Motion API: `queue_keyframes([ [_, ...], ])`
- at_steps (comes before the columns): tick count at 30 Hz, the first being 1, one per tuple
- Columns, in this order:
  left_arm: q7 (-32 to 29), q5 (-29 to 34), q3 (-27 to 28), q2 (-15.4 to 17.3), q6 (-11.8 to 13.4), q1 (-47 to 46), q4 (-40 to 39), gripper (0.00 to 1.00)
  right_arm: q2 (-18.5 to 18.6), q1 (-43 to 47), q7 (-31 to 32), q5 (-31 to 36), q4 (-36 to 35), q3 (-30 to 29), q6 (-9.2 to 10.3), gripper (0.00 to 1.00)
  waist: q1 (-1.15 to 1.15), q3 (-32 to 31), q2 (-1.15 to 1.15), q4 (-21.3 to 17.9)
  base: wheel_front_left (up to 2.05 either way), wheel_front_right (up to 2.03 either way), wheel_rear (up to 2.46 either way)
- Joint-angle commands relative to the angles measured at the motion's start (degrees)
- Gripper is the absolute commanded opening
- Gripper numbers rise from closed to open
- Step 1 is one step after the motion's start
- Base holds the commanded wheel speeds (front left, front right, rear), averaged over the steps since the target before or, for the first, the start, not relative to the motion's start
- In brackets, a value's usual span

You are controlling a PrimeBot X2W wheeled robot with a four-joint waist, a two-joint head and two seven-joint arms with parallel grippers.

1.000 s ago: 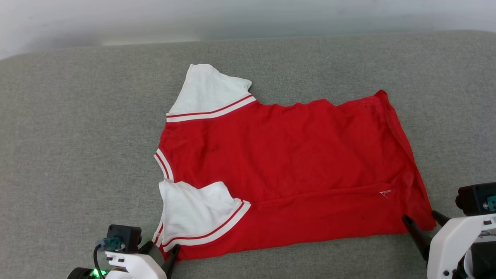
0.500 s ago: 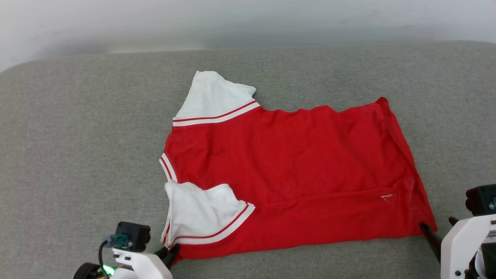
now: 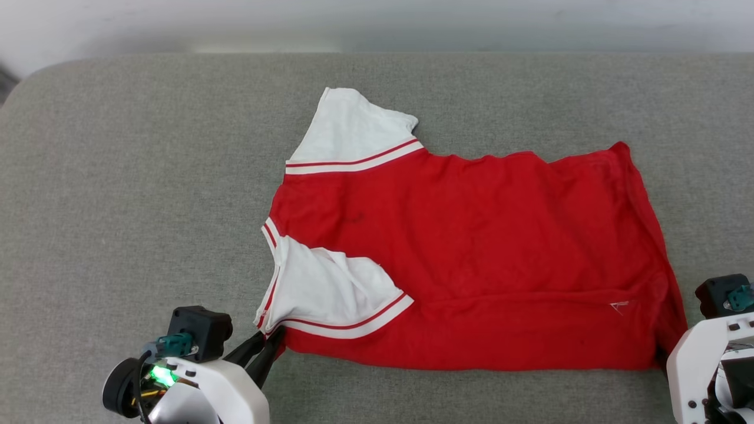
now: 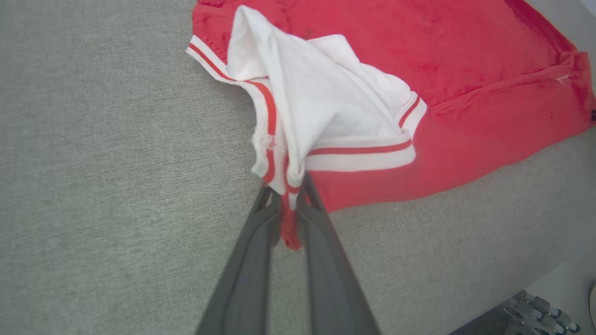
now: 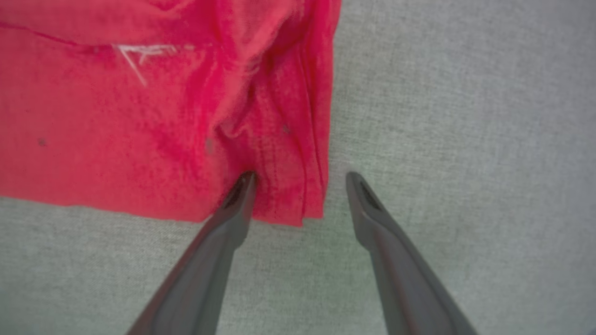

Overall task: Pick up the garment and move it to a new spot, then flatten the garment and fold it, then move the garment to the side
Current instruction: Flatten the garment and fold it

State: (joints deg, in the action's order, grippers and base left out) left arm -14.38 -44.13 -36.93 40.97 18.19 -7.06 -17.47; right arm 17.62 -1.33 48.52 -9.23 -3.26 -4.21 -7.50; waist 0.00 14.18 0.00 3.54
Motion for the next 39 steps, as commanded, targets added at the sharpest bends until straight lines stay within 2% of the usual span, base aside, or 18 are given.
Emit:
queue_keyframes([
  [1, -0.44, 0.25, -0.26, 0.16, 0.4, -0.41, -0.54, 0.0, -0.48, -0.67, 0.37, 0.07, 1.2, 0.05, 0.02, 1.0, 0.0, 0.78, 0.0, 0.53, 0.0, 0.0, 0.0],
  [8, -2.05, -0.38, -0.67, 0.7, 0.72, -0.12, -0.83, 0.0, -1.63, -0.62, 0.49, -0.81, 5.05, 0.86, 0.01, 1.0, 0.0, 1.96, 0.0, 1.26, 0.0, 0.0, 0.0],
  [11, -2.77, -0.58, -0.83, 1.25, 0.1, -0.26, -0.42, 0.0, -1.95, -0.55, 0.85, -1.63, 6.87, 1.83, 0.0, 1.0, 0.0, 2.25, 0.0, 1.35, 0.0, 0.0, 0.0],
  [12, -3.06, -0.47, -0.9, 1.4, 0.05, -0.47, -0.29, 0.0, -1.96, -0.49, 1.2, -2.0, 7.42, 2.22, -0.07, 0.75, 0.0, 2.29, 0.0, 1.34, 0.0, 0.0, 0.0],
  [13, -3.23, -0.52, -0.95, 1.33, 0.0, -0.64, -0.26, 0.0, -1.94, -0.51, 1.33, -2.36, 7.77, 2.46, -0.07, 0.34, 0.0, 2.29, 0.0, 1.32, 0.0, 0.0, 0.0],
  [14, -3.41, -0.67, -0.97, 1.37, -0.15, -0.73, -0.14, 0.0, -1.9, -0.64, 1.22, -2.82, 8.02, 2.61, -0.07, 0.0, 0.0, 2.24, 0.0, 1.29, 0.0, 0.0, 0.0],
  [21, -4.75, -1.92, -1.02, 2.83, 0.11, 1.06, 1.24, 0.0, -1.29, -0.58, -0.09, -4.37, 7.49, 1.97, 0.01, 0.0, 0.0, -0.1, 0.0, 0.29, 0.0, 0.0, 0.0],
  [27, -5.48, -3.48, -0.78, 4.5, 0.88, 4.07, 0.76, 0.0, -1.47, 1.48, -0.77, -5.38, 3.12, -0.96, 0.03, 0.0, 0.0, -3.59, 0.0, -0.51, 0.0, 0.0, 0.0],
  [34, -6.15, -5.53, -0.47, 6.85, 2.17, 8.43, -1.05, 0.0, -2.61, 7.09, 1.44, -7.41, -3.89, -2.96, 0.03, 0.0, 0.0, -6.13, 0.0, -1.13, 0.0, 0.0, 0.0],
  [39, -6.76, -6.7, -1.19, 7.09, 1.74, 10.37, -0.7, 0.0, -3.09, 10.75, 3.09, -6.99, -6.02, -5.05, 0.03, 0.0, 0.0, -6.72, 0.0, -1.36, 0.0, 0.0, 0.0],
])
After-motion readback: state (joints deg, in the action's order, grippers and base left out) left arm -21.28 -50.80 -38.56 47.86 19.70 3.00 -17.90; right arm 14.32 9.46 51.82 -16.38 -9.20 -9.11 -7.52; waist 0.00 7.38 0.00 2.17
